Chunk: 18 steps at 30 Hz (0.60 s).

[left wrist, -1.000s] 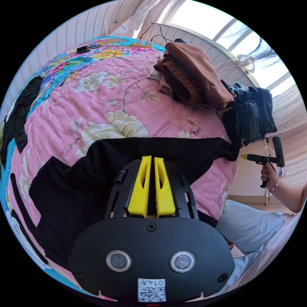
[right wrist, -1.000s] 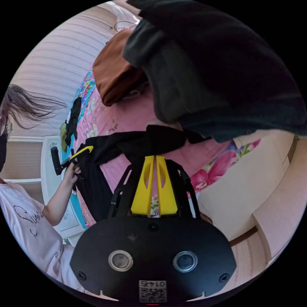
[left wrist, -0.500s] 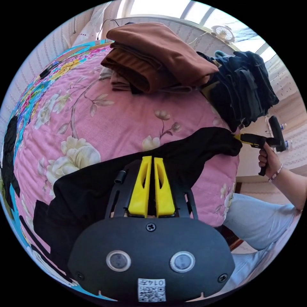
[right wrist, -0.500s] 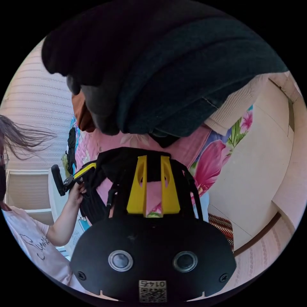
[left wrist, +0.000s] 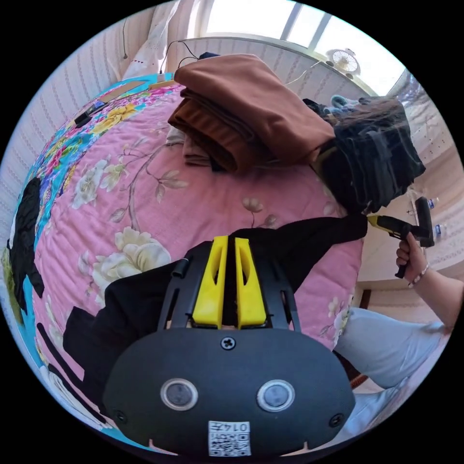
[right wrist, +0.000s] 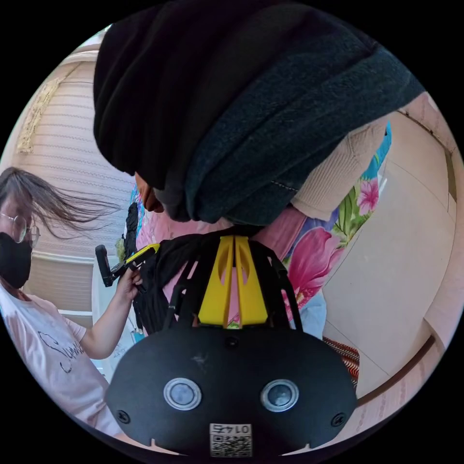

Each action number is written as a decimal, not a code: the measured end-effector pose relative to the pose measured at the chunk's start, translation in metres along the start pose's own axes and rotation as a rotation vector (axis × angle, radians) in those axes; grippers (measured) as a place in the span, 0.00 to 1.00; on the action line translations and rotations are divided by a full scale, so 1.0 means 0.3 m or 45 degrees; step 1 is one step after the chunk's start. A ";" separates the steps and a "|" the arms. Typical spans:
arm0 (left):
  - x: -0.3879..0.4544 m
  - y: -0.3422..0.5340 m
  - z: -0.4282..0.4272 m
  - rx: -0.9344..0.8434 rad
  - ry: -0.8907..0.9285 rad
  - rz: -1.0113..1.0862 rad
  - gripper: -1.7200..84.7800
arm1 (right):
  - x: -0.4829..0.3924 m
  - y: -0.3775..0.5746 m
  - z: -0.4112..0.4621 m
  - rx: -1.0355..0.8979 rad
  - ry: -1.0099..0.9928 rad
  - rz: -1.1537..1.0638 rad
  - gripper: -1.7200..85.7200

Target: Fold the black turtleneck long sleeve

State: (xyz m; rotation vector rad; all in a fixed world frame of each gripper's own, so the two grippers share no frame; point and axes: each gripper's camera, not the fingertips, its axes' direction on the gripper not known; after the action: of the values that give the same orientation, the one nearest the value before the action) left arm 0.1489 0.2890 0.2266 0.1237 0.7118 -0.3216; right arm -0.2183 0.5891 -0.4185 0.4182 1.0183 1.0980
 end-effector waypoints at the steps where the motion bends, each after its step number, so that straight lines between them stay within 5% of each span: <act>1: 0.021 0.003 -0.015 0.011 0.027 0.032 0.05 | 0.000 0.012 -0.008 0.015 -0.020 -0.033 0.04; 5: 0.183 0.016 0.010 -0.066 0.228 0.184 0.09 | -0.004 -0.008 0.038 -0.060 0.049 -0.086 0.08; 8: 0.244 0.039 0.145 -0.259 0.106 0.233 0.08 | 0.014 -0.015 0.073 -0.139 0.076 -0.064 0.04; 18: 0.265 0.162 0.036 -0.283 0.298 0.282 0.01 | 0.042 0.109 -0.007 -0.411 0.154 -0.126 0.03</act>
State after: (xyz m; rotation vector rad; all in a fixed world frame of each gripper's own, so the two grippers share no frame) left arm 0.2281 0.3127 0.1826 0.0279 0.9514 -0.0138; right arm -0.2363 0.6141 -0.4018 0.0411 0.9360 1.1842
